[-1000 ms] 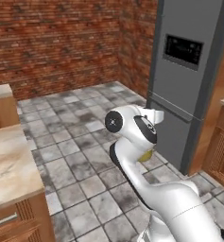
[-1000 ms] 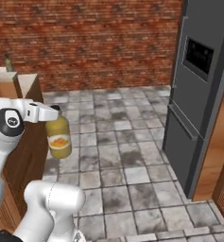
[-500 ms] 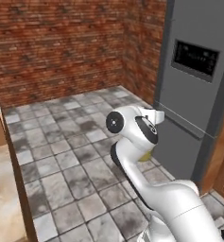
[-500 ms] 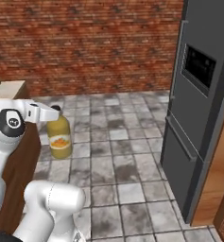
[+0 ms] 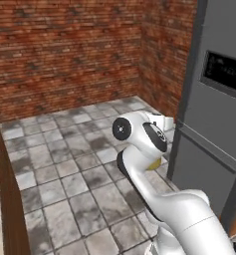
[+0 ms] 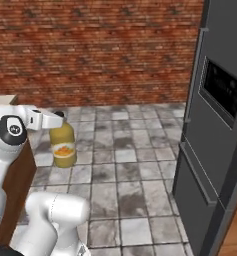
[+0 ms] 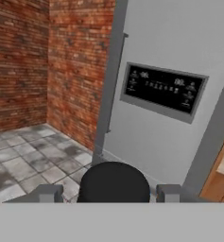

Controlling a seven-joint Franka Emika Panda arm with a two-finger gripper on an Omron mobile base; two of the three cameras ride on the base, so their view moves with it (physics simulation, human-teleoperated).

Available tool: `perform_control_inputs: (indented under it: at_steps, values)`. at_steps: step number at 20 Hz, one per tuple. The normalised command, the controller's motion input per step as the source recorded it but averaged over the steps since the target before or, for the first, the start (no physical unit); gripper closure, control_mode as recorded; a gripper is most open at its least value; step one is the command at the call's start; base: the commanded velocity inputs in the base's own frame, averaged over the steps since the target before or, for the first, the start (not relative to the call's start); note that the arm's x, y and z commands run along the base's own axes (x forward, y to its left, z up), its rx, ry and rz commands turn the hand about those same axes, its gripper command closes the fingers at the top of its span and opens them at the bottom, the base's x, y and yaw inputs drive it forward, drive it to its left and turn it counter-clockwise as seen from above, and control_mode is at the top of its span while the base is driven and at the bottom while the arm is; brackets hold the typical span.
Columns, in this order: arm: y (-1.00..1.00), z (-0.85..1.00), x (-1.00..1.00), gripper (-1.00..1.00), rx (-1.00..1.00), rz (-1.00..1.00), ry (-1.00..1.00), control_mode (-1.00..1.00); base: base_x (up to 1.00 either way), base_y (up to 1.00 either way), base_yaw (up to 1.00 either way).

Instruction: There is a wine glass and glass cup on the dining counter. Place the wine bottle next to the wine glass and the juice bottle next to the glass cup.

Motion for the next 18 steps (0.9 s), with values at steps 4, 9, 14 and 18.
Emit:
perform_control_inputs:
  at_steps: [4, 9, 14, 18]
  values:
    - [0.0, 0.0, 0.0, 1.0, 0.0, 0.0, 0.0, 1.0, 0.94, -0.12, 0.07]
    - [0.0, 0.0, 0.0, 1.0, 0.0, 0.0, 0.0, 1.0, 0.94, -0.09, 0.06]
    - [0.0, 0.0, 0.0, 1.0, 0.0, 0.0, 0.0, 1.0, 0.94, -0.08, 0.07]
    - [0.0, 0.0, 0.0, 1.0, 0.0, 0.0, 0.0, 1.0, 0.94, -0.06, 0.09]
